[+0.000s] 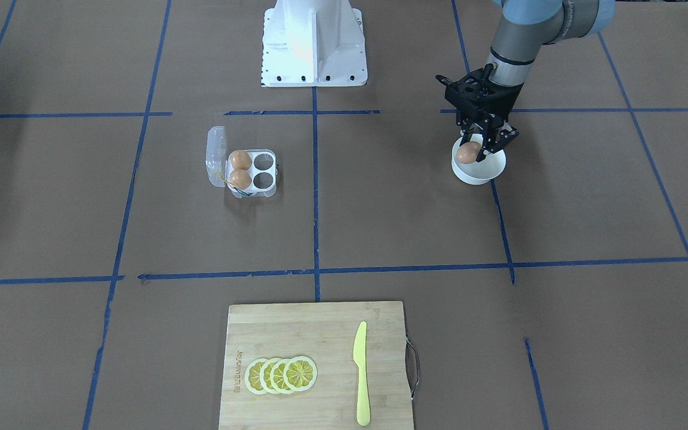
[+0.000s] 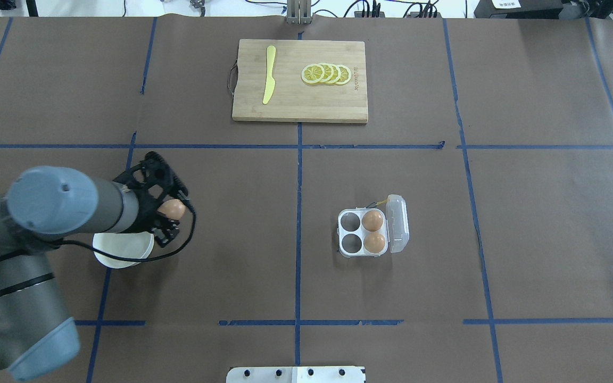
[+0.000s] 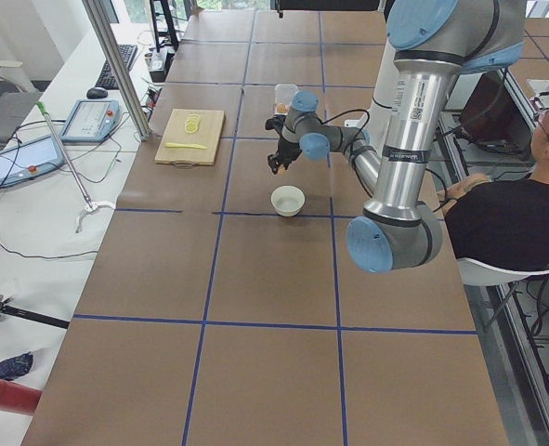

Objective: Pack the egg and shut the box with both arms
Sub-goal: 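Lift the egg with the left gripper and carry it to the egg box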

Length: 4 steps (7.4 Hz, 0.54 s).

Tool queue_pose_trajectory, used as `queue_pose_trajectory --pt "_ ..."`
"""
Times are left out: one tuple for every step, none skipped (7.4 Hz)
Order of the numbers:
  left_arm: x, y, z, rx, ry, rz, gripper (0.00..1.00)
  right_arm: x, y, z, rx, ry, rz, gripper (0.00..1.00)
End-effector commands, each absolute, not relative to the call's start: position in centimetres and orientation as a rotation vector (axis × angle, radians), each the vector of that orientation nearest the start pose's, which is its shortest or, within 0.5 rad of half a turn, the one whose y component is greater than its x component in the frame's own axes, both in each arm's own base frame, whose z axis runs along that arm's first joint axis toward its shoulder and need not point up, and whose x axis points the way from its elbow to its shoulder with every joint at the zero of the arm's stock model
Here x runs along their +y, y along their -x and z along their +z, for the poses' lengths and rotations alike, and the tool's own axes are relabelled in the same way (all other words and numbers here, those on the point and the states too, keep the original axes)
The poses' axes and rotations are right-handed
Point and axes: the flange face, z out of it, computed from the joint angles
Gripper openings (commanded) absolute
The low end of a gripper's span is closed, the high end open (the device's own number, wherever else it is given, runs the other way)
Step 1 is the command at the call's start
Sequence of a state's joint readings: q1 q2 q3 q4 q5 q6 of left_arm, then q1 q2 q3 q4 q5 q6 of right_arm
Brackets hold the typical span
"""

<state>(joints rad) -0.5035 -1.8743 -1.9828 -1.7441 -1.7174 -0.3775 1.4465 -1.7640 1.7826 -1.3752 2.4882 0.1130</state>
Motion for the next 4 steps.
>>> queue_pose_trajectory --pt "-36.2 -52.1 22.8 0.787 -0.473 0.595 0.00 -42.4 -0.2 61.0 -0.931 -0.090 -0.108 1.00" --pt "-35.8 -55.1 20.4 0.871 -0.463 0.521 0.00 -42.4 -0.2 61.0 -0.931 -0.088 -0.106 1.00" --pt "-33.8 -58.9 18.1 0.980 -0.419 0.441 0.00 -42.4 -0.2 61.0 -0.932 -0.087 -0.105 1.00" --pt "-33.1 -61.0 15.3 1.033 -0.388 0.386 0.00 -42.5 -0.1 61.0 -0.933 -0.089 -0.109 1.00"
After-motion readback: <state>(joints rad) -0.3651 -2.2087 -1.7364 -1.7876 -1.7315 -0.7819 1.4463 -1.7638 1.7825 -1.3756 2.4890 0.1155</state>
